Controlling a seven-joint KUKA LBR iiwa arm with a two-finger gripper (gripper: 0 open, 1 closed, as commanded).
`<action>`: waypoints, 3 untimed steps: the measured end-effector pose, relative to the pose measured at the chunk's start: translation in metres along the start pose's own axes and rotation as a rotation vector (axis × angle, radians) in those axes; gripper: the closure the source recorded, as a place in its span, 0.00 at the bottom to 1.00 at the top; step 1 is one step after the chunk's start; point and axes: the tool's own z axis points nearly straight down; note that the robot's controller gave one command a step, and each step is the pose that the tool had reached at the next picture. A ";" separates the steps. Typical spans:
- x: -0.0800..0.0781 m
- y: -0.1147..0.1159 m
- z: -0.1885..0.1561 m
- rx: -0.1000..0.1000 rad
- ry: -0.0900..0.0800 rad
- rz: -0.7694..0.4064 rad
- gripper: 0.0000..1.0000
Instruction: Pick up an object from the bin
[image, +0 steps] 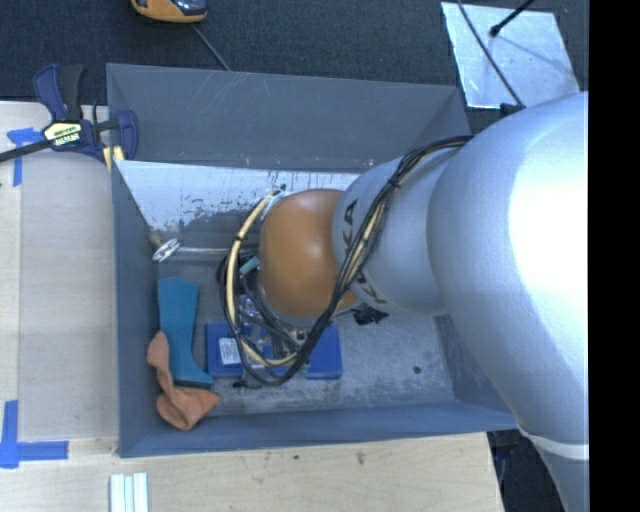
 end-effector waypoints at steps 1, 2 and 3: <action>0.000 0.000 -0.004 0.000 0.001 0.000 1.00; 0.000 0.000 -0.011 0.000 0.002 0.001 1.00; 0.001 -0.001 -0.023 0.001 0.005 0.001 1.00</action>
Offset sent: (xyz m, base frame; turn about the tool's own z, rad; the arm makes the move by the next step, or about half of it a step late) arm 0.0000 0.0001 0.0319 0.0000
